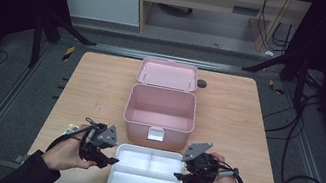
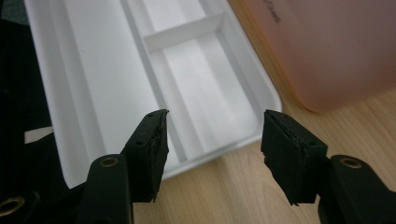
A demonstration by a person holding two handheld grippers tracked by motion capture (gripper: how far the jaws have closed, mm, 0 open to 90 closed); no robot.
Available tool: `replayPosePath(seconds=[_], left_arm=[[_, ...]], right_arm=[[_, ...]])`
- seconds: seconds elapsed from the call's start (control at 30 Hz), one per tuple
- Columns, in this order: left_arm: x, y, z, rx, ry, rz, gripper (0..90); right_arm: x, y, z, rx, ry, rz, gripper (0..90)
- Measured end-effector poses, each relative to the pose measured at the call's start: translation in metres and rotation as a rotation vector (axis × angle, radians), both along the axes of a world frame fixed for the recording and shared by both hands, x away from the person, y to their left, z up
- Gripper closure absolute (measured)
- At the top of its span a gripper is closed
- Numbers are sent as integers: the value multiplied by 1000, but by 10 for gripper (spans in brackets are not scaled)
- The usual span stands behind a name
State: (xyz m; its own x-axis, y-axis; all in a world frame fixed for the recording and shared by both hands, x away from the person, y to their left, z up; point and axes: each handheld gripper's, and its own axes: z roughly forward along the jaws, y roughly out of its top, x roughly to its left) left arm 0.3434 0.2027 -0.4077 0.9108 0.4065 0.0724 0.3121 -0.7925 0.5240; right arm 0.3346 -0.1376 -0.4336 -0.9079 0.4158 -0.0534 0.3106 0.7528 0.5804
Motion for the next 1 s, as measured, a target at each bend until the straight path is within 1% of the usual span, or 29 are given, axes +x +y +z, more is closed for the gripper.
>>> replayPosePath(seconds=[0.03, 0.07, 0.13, 0.17, 0.2, 0.23, 0.27, 0.33, 0.37, 0.4, 0.43, 0.47, 0.53, 0.6, 0.63, 0.67, 0.73, 0.8, 0.83, 0.87, 0.9, 0.93, 0.97, 1.0], left_arm=[[-1, 5, 3, -17, -10, 26, 430], [-2, 9, 6, -25, -33, 55, 420], [-4, 17, 11, -44, -80, 120, 401], [-5, 22, 13, -50, -101, 149, 384], [-6, 27, 16, -66, -116, 182, 375], [-6, 32, 17, -85, -118, 216, 374], [-5, 37, 19, -92, -119, 239, 367], [-6, 49, 21, -95, -142, 310, 349], [-7, 55, 22, -107, -156, 347, 342], [-8, 62, 23, -107, -168, 370, 333], [-8, 69, 23, -127, -175, 411, 321], [-8, 73, 24, -141, -178, 439, 318], [-6, 85, 26, -162, -182, 491, 305], [-4, 93, 26, -172, -174, 526, 291], [-4, 97, 25, -183, -166, 539, 286], [-5, 100, 25, -183, -162, 543, 281], [-6, 106, 24, -198, -156, 573, 278], [-4, 110, 21, -196, -142, 587, 272], [-4, 111, 20, -186, -135, 588, 268], [-2, 111, 17, -177, -124, 589, 266], [-1, 111, 14, -171, -116, 591, 264], [1, 110, 11, -151, -99, 594, 260], [2, 109, 8, -150, -94, 598, 256], [3, 109, 6, -140, -81, 603, 256]], right_arm=[[0, -5, -1, 14, 1, -23, 393], [1, -10, -2, 28, 4, -45, 385], [4, -19, -5, 38, 11, -86, 353], [6, -23, -6, 41, 6, -108, 346], [7, -28, -7, 48, 3, -133, 345], [9, -32, -7, 55, 5, -153, 338], [11, -36, -8, 62, -1, -176, 331], [15, -43, -8, 74, -11, -232, 311], [16, -46, -9, 79, -21, -257, 276], [18, -49, -10, 80, -36, -281, 260], [19, -51, -10, 72, -50, -297, 255], [20, -54, -11, 57, -62, -319, 253], [22, -58, -12, 50, -75, -346, 252], [24, -63, -13, 50, -90, -384, 241], [25, -65, -13, 50, -100, -404, 230], [25, -68, -12, 49, -114, -427, 222], [26, -71, -11, 65, -129, -448, 214], [26, -75, -9, 81, -139, -479, 209], [26, -76, -9, 95, -149, -490, 205], [27, -77, -8, 99, -146, -494, 201], [27, -78, -8, 99, -150, -505, 198], [28, -78, -8, 98, -150, -516, 194], [29, -79, -9, 95, -151, -518, 191], [29, -79, -9, 91, -154, -520, 191]])
